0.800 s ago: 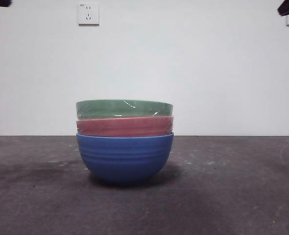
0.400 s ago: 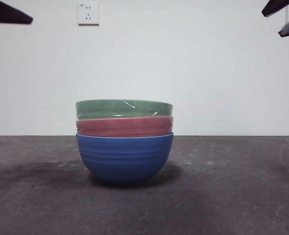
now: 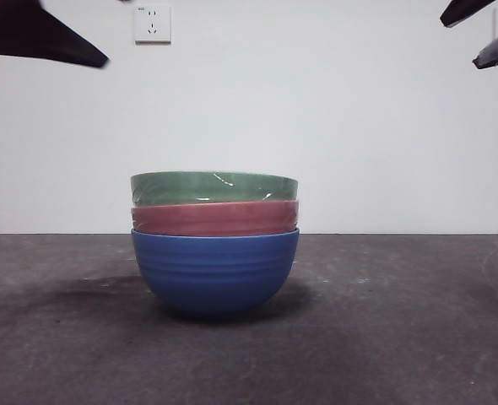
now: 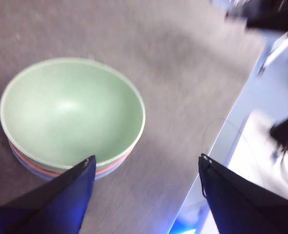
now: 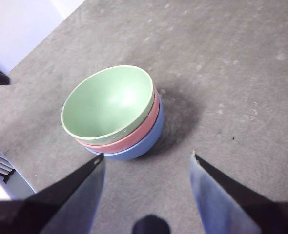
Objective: Pick up the green bowl on the top,put the green bowl on the left,pick up the red bowl in the middle,put the red bowl on the right
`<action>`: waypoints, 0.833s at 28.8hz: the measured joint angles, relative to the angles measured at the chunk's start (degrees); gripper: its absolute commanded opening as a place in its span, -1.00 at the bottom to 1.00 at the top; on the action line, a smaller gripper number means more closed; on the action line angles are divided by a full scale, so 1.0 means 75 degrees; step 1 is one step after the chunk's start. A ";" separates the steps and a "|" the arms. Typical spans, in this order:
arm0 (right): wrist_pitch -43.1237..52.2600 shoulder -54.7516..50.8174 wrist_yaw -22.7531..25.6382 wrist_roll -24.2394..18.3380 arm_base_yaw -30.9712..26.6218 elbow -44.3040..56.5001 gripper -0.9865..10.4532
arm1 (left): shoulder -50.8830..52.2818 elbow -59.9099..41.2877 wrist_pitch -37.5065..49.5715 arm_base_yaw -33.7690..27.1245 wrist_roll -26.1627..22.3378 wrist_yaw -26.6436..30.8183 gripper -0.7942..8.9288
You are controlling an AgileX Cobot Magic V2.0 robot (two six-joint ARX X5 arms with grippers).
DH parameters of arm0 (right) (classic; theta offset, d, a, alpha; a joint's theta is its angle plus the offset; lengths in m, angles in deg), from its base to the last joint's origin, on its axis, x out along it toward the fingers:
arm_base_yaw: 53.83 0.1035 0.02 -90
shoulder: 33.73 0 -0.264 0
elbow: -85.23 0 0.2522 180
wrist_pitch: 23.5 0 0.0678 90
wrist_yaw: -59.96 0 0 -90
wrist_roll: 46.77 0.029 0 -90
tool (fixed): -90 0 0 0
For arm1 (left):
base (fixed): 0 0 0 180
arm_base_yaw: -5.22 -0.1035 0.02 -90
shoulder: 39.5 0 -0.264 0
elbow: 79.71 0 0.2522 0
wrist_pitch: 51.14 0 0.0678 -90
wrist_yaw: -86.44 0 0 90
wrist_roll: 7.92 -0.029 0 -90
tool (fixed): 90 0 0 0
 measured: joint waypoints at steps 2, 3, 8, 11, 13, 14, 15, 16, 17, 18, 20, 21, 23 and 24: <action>0.0003 0.0015 0.0000 0.0000 0.0050 0.0000 -0.33 | -0.0580 0.0595 -0.0583 0.0414 -0.0475 0.0580 -0.13; 0.0000 0.0026 0.0000 0.0000 0.0076 0.0000 -0.33 | -0.0831 0.0848 -0.0787 0.0574 -0.0670 0.0828 -0.13; -0.0003 0.0050 0.0000 0.0003 0.0087 0.0000 -0.33 | -0.2142 0.1988 -0.1294 0.1268 -0.1565 0.1827 -0.13; -0.0029 0.0052 0.0000 0.0003 0.0087 0.0000 -0.33 | -0.2774 0.2317 -0.1303 0.1533 -0.1900 0.2057 -0.13; -0.0064 0.0055 0.0000 0.0006 0.0087 0.0000 -0.33 | -0.3118 0.2352 -0.1300 0.1641 -0.2084 0.2136 -0.13; -0.0070 0.0055 0.0000 0.0006 0.0087 0.0000 -0.33 | -0.3296 0.2352 -0.1311 0.1687 -0.2171 0.2162 -0.13; -0.0070 0.0055 0.0000 0.0003 0.0087 0.0000 -0.33 | -0.3442 0.2352 -0.1314 0.1717 -0.2229 0.2171 -0.13; -0.0079 0.0055 0.0000 0.0006 0.0087 0.0000 -0.33 | -0.3684 0.2352 -0.1317 0.1746 -0.2299 0.2189 -0.13; -0.0085 0.0055 0.0000 0.0003 0.0087 0.0000 -0.33 | -0.3841 0.2352 -0.1317 0.1769 -0.2343 0.2192 -0.13; -0.0090 0.0055 0.0000 0.0003 0.0087 0.0000 -0.33 | -0.3990 0.2352 -0.1317 0.1781 -0.2384 0.2192 -0.13; -0.0090 0.0055 0.0003 0.0003 0.0087 0.0000 -0.33 | -0.4074 0.2352 -0.1320 0.1784 -0.2489 0.2192 -0.20; -0.0090 0.0055 0.0006 0.0006 0.0087 0.0000 -0.33 | -0.4060 0.2352 -0.1317 0.1792 -0.2535 0.2192 -0.40; -0.0093 0.0055 0.0006 0.0003 0.0087 0.0000 -0.33 | -0.4048 0.2352 -0.1364 0.1816 -0.2605 0.2192 -0.79; -0.0093 0.0055 0.0006 0.0003 0.0087 0.0000 -0.33 | -0.4048 0.2352 -0.1460 0.1818 -0.2699 0.2192 -0.85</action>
